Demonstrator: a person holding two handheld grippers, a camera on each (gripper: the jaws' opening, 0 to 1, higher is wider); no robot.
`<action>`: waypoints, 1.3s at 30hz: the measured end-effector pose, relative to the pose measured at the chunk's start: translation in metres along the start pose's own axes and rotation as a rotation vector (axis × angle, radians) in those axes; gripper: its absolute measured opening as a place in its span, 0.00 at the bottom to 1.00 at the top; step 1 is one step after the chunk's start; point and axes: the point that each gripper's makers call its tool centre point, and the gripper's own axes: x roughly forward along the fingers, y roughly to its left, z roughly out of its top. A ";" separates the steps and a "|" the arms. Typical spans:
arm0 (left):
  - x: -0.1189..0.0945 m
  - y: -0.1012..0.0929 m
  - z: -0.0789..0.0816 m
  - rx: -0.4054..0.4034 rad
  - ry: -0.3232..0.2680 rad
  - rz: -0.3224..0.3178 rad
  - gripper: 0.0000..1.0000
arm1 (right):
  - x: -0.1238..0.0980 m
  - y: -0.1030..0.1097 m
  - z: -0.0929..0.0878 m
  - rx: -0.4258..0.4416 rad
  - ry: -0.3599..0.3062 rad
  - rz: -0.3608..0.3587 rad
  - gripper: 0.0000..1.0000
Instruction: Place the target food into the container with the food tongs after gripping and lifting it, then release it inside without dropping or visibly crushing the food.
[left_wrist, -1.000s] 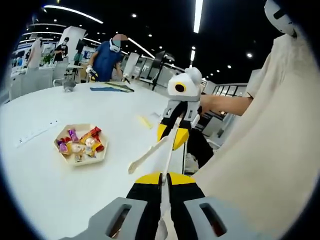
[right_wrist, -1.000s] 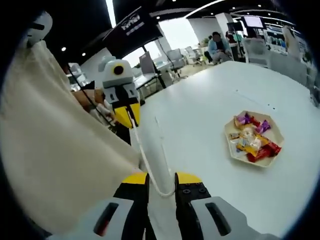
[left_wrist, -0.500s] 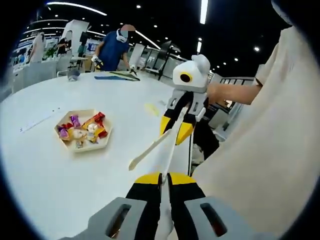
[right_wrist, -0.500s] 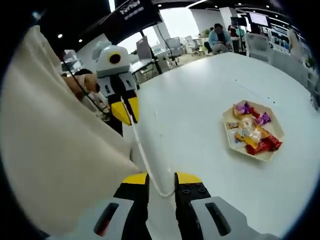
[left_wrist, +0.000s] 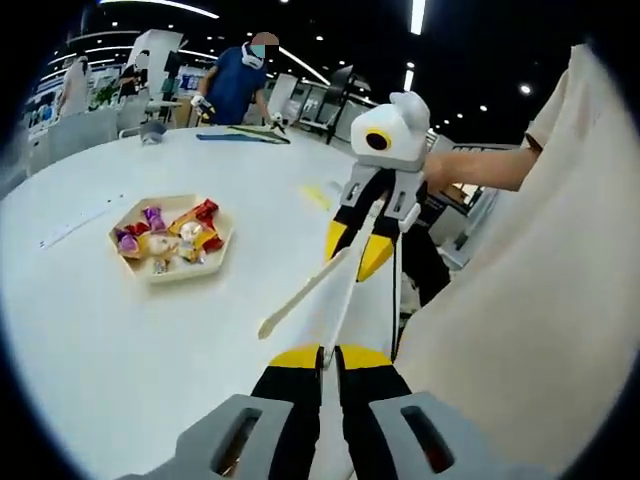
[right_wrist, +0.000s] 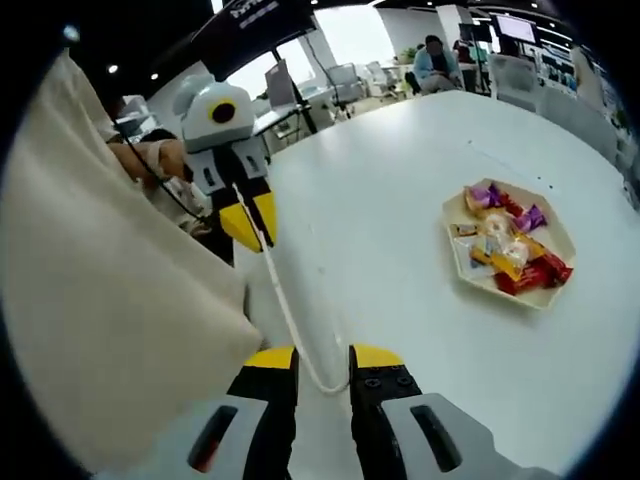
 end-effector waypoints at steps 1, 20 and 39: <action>0.001 0.002 -0.001 0.017 0.001 0.013 0.03 | 0.001 -0.001 0.000 0.001 0.001 -0.002 0.19; 0.031 0.021 -0.033 0.111 0.127 0.054 0.03 | 0.021 -0.019 -0.021 0.011 0.062 -0.040 0.19; 0.049 0.025 -0.055 0.171 0.204 0.054 0.02 | 0.034 -0.027 -0.042 0.022 0.133 -0.059 0.20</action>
